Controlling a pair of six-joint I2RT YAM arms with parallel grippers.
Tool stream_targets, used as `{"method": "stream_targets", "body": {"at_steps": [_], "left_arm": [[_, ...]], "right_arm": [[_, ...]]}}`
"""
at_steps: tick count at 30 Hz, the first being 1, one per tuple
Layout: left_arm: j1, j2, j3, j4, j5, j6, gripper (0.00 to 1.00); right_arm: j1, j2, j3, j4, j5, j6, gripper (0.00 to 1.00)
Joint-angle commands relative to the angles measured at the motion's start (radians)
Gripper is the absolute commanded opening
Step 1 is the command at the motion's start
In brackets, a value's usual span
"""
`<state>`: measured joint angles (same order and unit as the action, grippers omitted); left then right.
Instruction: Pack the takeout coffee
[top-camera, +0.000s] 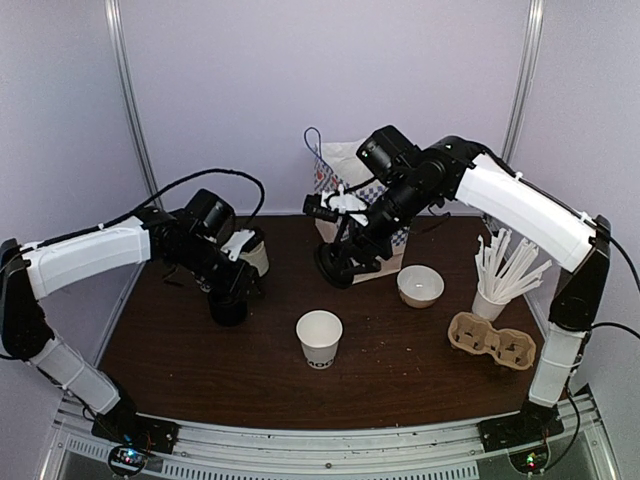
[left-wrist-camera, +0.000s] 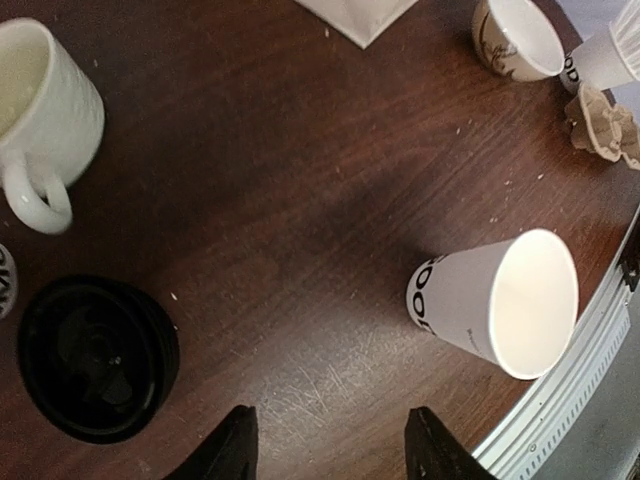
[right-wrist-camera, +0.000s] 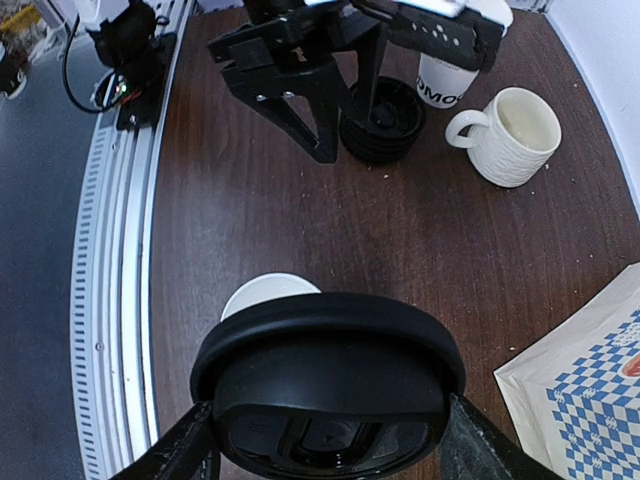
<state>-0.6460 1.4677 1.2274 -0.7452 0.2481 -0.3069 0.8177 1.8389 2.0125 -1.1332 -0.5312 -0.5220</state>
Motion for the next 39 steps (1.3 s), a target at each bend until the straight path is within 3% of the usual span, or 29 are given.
{"method": "stream_targets", "body": {"at_steps": [1,5,12,24,39], "left_arm": [[0.001,0.024,-0.080,0.138,0.093,-0.076,0.53],[-0.013,0.082,-0.148,0.257,0.193,-0.124,0.52],[-0.109,0.204,-0.132,0.326,0.219,-0.138,0.52],[-0.179,0.323,-0.067,0.365,0.243,-0.160,0.52],[-0.181,0.315,-0.074,0.324,0.163,-0.126,0.52]], "right_arm": [[0.054,0.032,0.026,-0.122,0.116,-0.132,0.70],[0.083,0.054,0.010,-0.138,0.137,-0.146,0.69],[0.103,0.071,0.008,-0.147,0.164,-0.149,0.70],[0.116,0.074,-0.019,-0.155,0.175,-0.158,0.70],[0.126,0.084,-0.073,-0.135,0.148,-0.145,0.70]]}}
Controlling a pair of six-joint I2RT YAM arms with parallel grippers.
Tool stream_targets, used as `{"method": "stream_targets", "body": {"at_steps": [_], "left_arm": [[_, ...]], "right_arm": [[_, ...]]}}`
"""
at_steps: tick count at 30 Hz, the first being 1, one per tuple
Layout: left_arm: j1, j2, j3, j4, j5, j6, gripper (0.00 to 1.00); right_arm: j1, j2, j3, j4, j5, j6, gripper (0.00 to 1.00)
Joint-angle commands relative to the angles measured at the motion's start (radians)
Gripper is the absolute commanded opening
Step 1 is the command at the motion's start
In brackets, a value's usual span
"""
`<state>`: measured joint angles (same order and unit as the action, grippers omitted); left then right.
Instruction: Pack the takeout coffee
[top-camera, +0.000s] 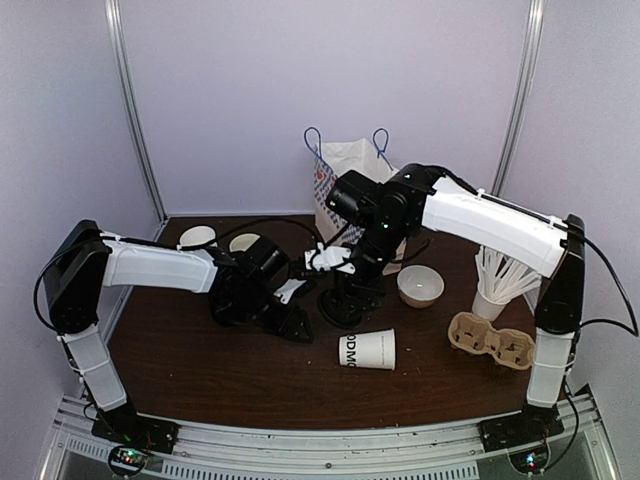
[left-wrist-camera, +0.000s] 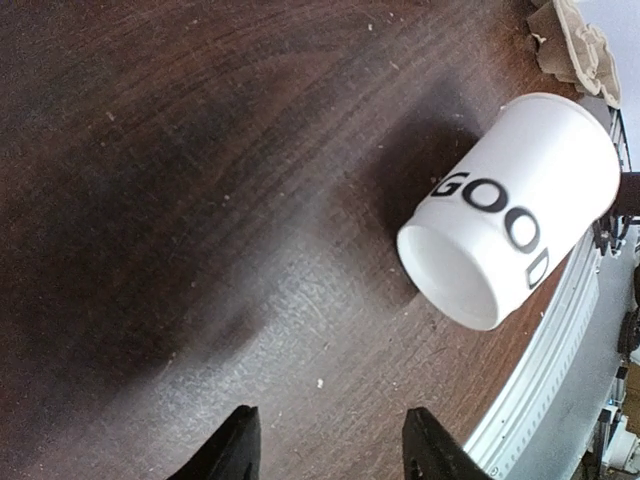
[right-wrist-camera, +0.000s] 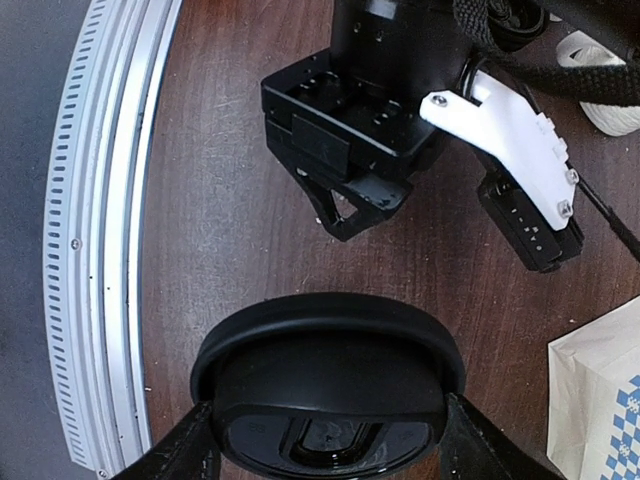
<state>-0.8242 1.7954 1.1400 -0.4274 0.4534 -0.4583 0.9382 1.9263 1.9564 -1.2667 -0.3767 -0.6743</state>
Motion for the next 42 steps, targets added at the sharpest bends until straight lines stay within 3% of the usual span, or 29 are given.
{"method": "stream_targets", "body": {"at_steps": [1,7,10,20,24,30,31,32,42], "left_arm": [[-0.002,-0.027,0.010,0.002,-0.054,0.045,0.54],[-0.006,-0.159,-0.068,0.088,-0.007,0.282,0.66],[-0.019,-0.168,-0.049,0.057,-0.008,0.426,0.72],[-0.108,0.063,0.354,-0.213,-0.036,0.768,0.79],[-0.136,0.205,0.543,-0.310,-0.051,0.813,0.80],[-0.166,0.344,0.684,-0.357,-0.042,0.862,0.84],[-0.170,0.370,0.703,-0.357,-0.046,0.867,0.94],[-0.173,0.392,0.723,-0.359,-0.059,0.873,0.97],[-0.188,0.555,0.896,-0.431,-0.251,0.849,0.97]], "right_arm": [[0.004,-0.012,-0.024,-0.008,-0.001,0.007,0.70],[-0.040,-0.138,-0.133,-0.055,0.013,0.007,0.70],[-0.085,-0.221,-0.203,-0.055,0.010,0.019,0.70],[-0.296,-0.472,-0.433,-0.063,-0.036,0.039,0.70],[-0.354,-0.543,-0.489,-0.071,-0.034,0.044,0.70],[-0.405,-0.615,-0.541,-0.073,-0.039,0.048,0.70],[-0.408,-0.619,-0.547,-0.072,-0.039,0.050,0.70],[-0.412,-0.622,-0.551,-0.071,-0.043,0.053,0.70],[-0.418,-0.614,-0.572,-0.046,-0.085,0.076,0.70]]}}
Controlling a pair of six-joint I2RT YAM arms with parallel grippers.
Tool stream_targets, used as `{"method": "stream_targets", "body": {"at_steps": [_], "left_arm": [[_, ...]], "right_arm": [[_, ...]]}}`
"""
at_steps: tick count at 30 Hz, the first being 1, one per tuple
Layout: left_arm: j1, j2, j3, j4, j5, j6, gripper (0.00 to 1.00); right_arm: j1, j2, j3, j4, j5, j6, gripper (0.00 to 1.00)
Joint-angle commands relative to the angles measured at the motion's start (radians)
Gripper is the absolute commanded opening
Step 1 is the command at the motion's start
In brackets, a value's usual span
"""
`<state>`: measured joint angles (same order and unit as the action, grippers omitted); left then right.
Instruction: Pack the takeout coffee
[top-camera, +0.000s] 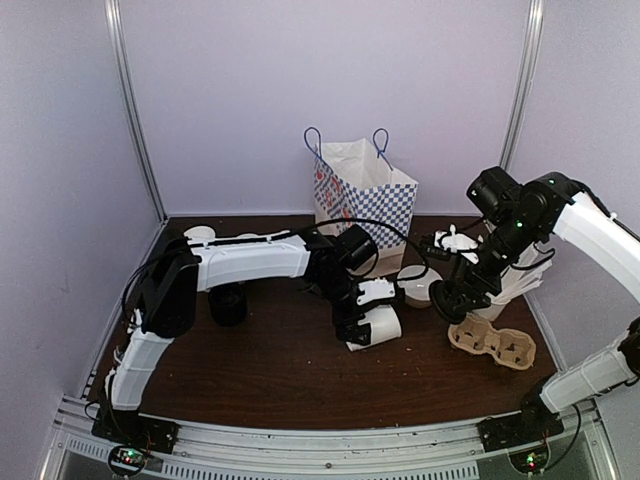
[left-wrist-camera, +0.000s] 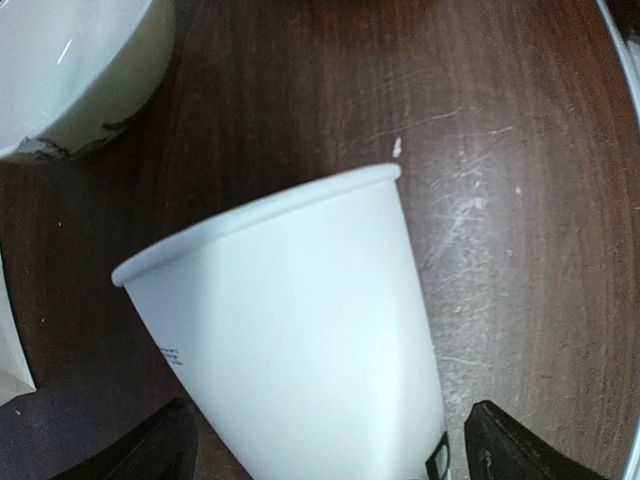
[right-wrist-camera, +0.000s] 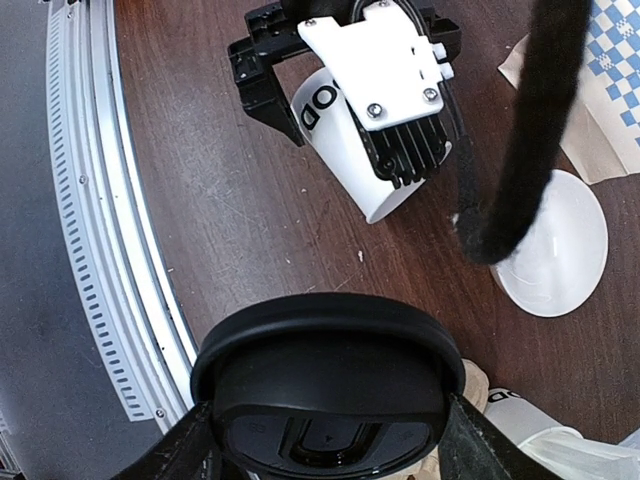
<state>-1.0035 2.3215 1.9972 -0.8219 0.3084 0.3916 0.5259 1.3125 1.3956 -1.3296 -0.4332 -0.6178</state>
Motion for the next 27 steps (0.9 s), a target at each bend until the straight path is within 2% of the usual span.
{"method": "stream_targets", "body": {"at_steps": [1,10,15,18,23,27], "left_arm": [[-0.009,0.034,0.038,-0.037,-0.108,-0.010,0.97],[-0.012,0.056,0.039,-0.035,-0.097,-0.096,0.92],[-0.010,0.048,0.020,-0.037,-0.063,-0.098,0.80],[-0.011,0.028,0.005,-0.034,-0.057,-0.100,0.77],[-0.008,-0.093,-0.136,0.094,-0.038,-0.123,0.74],[-0.007,-0.229,-0.335,0.280,0.000,-0.154,0.73]], "right_arm": [[-0.006,0.002,-0.013,0.020,-0.031,0.021,0.70],[-0.006,0.023,-0.029,0.040,-0.041,0.026,0.70],[-0.006,0.028,-0.032,0.048,-0.042,0.031,0.69],[-0.006,0.030,-0.030,0.051,-0.044,0.036,0.69],[-0.006,0.029,-0.020,0.059,-0.057,0.048,0.69],[-0.007,0.039,0.004,0.055,-0.078,0.052,0.69]]}}
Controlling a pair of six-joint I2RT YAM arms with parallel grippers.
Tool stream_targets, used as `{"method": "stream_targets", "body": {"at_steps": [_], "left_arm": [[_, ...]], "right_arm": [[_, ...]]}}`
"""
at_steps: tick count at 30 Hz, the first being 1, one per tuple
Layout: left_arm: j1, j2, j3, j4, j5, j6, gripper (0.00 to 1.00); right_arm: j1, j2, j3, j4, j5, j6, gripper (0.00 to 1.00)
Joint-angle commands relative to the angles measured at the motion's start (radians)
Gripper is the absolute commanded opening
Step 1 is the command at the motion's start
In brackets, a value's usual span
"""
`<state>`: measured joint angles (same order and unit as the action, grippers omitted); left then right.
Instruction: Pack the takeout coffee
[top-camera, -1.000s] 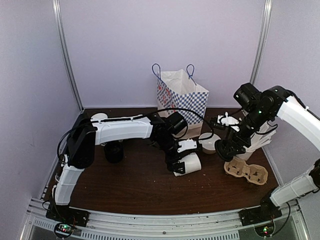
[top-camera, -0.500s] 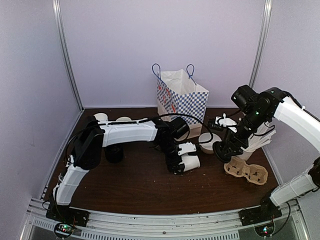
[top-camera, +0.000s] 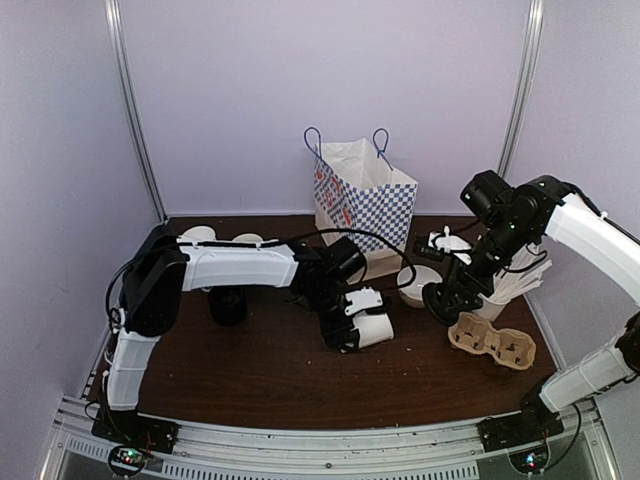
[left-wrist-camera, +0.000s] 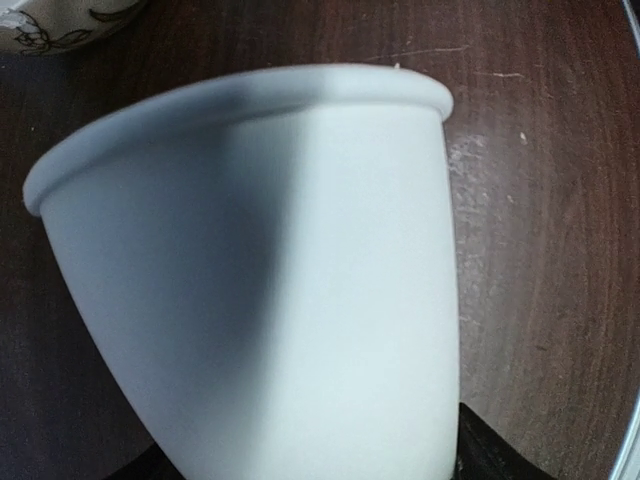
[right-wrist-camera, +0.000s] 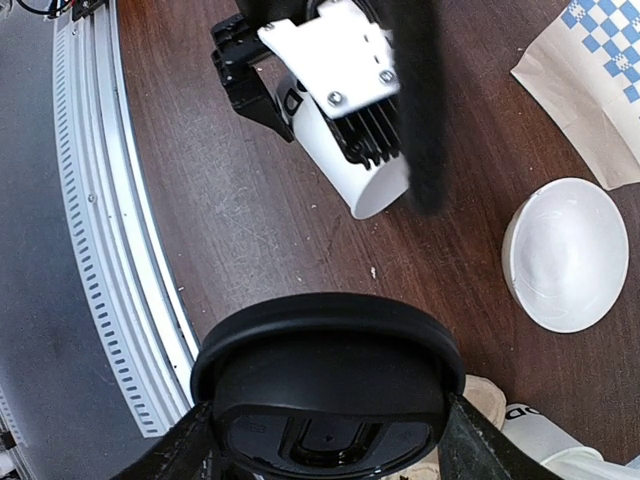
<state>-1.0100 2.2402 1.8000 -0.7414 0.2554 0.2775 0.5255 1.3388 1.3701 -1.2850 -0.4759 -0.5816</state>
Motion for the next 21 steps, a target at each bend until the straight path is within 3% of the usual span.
{"method": "stream_targets", "body": {"at_steps": [1,5,10,17,21], "left_arm": [[-0.001,-0.188,-0.199,0.263,0.065,-0.046,0.73],[0.000,-0.307,-0.449,0.544,0.070,-0.080,0.73],[-0.001,-0.358,-0.616,0.855,0.092,-0.149,0.73],[0.000,-0.268,-0.727,1.219,0.143,-0.223,0.74],[-0.002,-0.189,-0.792,1.517,0.171,-0.303,0.74]], "right_arm": [[-0.007,0.016,0.035,0.010,-0.040,0.016,0.69],[-0.012,0.040,0.063,0.012,-0.086,0.023,0.69],[-0.014,0.077,0.121,-0.012,-0.137,0.025,0.69],[-0.014,0.086,0.140,-0.007,-0.138,0.044,0.69],[-0.015,0.089,0.136,0.001,-0.140,0.055,0.69]]}}
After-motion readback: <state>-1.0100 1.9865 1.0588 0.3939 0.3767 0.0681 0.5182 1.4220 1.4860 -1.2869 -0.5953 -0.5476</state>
